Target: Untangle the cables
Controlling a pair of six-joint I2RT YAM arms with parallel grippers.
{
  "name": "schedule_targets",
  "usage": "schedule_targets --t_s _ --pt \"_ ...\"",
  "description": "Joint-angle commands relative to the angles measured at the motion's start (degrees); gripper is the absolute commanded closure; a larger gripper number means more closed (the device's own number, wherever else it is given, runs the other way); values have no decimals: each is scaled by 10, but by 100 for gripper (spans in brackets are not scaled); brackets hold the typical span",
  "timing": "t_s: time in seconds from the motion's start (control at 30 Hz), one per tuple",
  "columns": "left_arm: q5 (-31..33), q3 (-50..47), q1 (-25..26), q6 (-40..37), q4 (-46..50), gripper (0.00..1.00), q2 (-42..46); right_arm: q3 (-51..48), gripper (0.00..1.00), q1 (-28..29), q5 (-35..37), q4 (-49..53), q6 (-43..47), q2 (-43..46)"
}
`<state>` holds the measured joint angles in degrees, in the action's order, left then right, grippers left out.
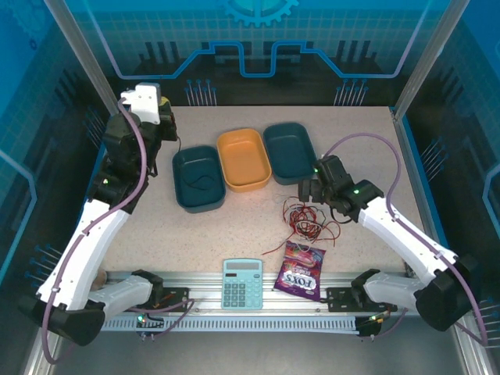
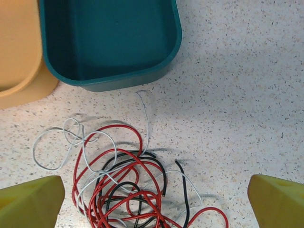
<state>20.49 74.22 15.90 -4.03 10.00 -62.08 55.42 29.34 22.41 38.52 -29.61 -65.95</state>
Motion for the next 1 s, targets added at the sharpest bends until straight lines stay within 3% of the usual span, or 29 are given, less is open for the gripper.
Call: schedule_targets --t_s 0.0,0.23,0.5,0.67,0.97 --pt "-20 -25 -13 28 -3 100 1 -12 0 7 -4 -1 9 35" --pt "-64 -79 -23 64 16 100 -4 -21 0 5 12 -1 -5 66" --pt "-114 -70 -23 125 110 100 -68 -33 0 -7 -9 -15 -24 92" --pt "-152 -96 -24 173 105 100 -103 -55 0 -16 -37 -33 -28 124" --pt "-142 -104 -23 203 108 100 -184 -68 0 -27 -51 -19 -32 141"
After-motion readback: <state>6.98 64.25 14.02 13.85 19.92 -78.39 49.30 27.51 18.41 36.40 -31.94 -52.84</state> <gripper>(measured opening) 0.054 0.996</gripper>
